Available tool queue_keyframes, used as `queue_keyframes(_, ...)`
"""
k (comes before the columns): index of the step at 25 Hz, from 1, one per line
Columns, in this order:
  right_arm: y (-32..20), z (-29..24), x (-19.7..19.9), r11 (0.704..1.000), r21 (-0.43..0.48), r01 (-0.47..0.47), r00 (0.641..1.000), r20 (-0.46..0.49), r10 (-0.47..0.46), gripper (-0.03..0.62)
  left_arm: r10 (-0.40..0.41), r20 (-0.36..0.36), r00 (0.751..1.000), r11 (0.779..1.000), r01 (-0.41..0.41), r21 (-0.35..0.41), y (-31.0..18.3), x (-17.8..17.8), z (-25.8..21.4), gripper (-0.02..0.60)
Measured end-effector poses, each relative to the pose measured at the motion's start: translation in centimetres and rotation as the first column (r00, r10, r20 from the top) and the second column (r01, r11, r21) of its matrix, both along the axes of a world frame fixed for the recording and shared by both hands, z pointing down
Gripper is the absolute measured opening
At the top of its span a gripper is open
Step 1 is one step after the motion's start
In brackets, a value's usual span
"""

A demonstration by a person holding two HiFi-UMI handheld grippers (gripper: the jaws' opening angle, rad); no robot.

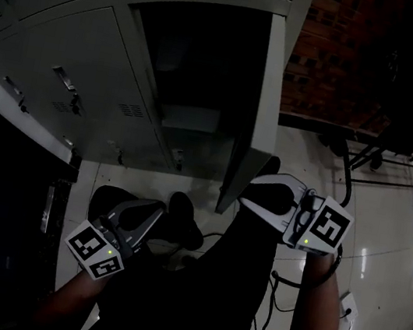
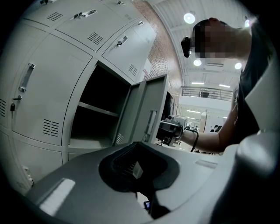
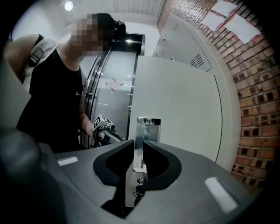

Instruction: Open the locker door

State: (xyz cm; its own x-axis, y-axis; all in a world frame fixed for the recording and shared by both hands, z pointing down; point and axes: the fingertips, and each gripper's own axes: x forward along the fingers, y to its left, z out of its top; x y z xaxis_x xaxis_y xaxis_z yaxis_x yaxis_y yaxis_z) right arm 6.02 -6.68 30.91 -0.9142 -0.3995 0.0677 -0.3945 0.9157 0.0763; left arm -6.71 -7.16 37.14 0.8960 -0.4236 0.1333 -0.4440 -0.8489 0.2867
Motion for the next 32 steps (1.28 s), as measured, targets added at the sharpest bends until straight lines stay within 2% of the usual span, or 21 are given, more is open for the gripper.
queue_keyframes(8, 0.3, -0.4, 1.2, 0.999, 0.013, -0.042, 0.999, 0.005, 0.042, 0.061, -0.024, -0.007, 1.000, 1.000, 0.024, 0.003, -0.1, -0.1, -0.2, 0.012)
queue_keyframes(10, 0.5, -0.5, 1.9, 0.994, 0.013, -0.107, 0.994, 0.002, 0.107, 0.041, -0.029, -0.007, 1.000, 1.000, 0.029, -0.001, -0.1, -0.1, -0.3, 0.012)
queue_keyframes(11, 0.6, -0.5, 2.2, 0.988, 0.009, -0.153, 0.988, -0.010, 0.153, 0.002, -0.031, -0.006, 0.999, 1.000, 0.031, -0.003, -0.1, 0.0, -0.2, 0.012)
queue_keyframes(15, 2.0, -0.5, 1.9, 0.964, -0.001, -0.265, 0.964, -0.040, 0.264, 0.002, -0.034, -0.006, 0.999, 0.999, 0.034, -0.009, -0.1, 0.0, -0.2, 0.012)
queue_keyframes(19, 3.6, -1.1, 0.9, 0.949, -0.020, -0.315, 0.949, 0.006, 0.315, 0.002, -0.030, -0.011, 0.999, 1.000, 0.030, -0.009, 0.3, 0.0, -0.3, 0.012)
queue_keyframes(26, 5.2, -0.2, -3.8, 0.965, -0.067, -0.253, 0.965, 0.056, 0.257, 0.002, -0.023, -0.008, 1.000, 1.000, 0.023, -0.012, 1.1, -0.2, -0.3, 0.012)
queue_keyframes(32, 4.3, 1.8, -6.9, 0.957, -0.131, -0.259, 0.960, 0.070, 0.269, 0.000, -0.013, -0.014, 1.000, 1.000, 0.013, -0.014, 2.0, -0.2, -0.5, 0.012)
